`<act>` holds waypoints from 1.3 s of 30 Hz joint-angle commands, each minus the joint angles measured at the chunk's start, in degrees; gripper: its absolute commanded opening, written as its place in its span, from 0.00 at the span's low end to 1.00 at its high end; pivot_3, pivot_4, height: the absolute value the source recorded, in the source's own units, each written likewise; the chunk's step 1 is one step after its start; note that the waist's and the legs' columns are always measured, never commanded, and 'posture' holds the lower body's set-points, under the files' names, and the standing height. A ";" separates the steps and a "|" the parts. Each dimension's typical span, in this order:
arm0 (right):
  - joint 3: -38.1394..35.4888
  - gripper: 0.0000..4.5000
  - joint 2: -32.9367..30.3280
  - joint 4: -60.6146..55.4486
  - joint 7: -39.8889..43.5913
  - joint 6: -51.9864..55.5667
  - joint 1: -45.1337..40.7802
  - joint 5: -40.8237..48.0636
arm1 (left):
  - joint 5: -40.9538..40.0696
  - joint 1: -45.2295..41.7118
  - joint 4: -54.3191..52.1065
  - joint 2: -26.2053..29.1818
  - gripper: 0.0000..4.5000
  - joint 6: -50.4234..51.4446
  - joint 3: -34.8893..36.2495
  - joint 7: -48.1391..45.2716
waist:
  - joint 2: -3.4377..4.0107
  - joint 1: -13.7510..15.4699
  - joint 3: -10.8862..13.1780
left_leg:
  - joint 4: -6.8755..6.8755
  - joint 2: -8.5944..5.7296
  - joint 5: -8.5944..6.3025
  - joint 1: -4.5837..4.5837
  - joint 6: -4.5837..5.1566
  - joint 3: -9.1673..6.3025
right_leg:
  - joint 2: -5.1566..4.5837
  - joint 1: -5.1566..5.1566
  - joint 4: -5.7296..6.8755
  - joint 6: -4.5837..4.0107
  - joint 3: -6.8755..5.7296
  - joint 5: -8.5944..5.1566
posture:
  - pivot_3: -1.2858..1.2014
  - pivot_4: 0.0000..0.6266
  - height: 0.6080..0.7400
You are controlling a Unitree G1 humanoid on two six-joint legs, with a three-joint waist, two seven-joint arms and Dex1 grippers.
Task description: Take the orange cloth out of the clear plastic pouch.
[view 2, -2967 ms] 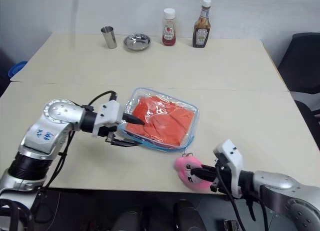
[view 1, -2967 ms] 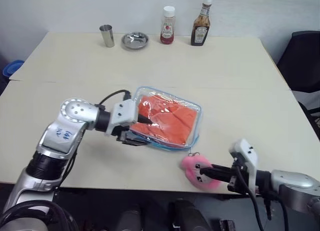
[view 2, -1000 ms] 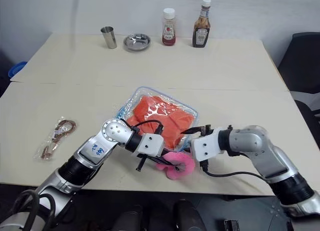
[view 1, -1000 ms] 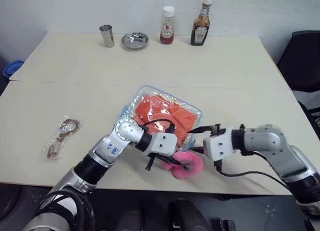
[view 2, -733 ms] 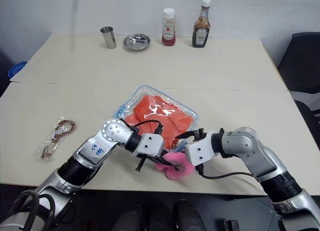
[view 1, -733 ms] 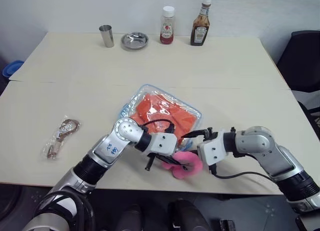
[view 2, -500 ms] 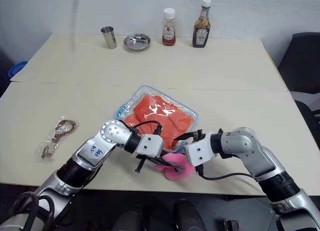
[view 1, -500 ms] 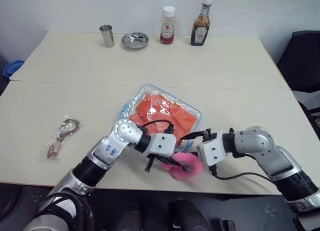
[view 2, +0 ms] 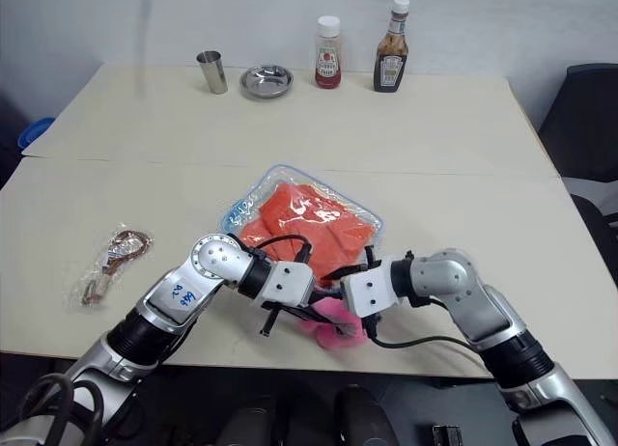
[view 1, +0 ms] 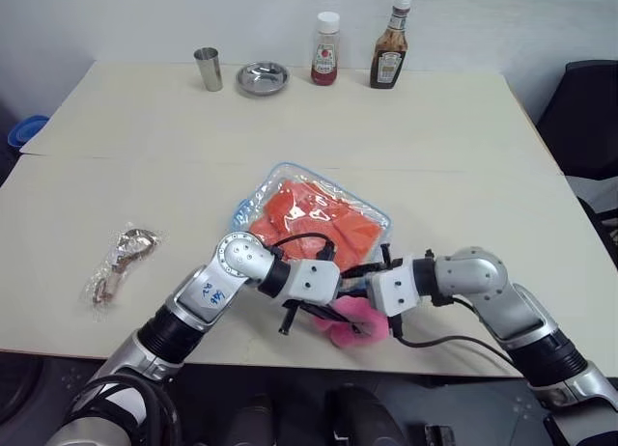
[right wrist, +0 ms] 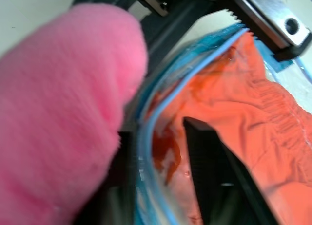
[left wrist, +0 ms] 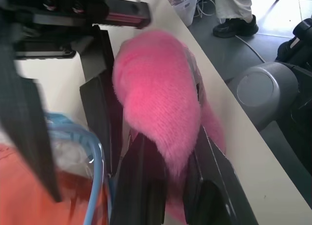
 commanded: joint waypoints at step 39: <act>-6.88 0.00 -13.10 5.17 7.03 -18.05 2.07 6.35 | -19.35 28.88 -4.90 26.08 0.02 21.37 48.73 9.81 | 0.08 -0.22 0.06 | -0.09 0.00 -0.03 -0.01 0.05 -0.06 | -0.04 0.00 -0.07 0.00 -0.10 0.00 | 0.52 0.24 1.00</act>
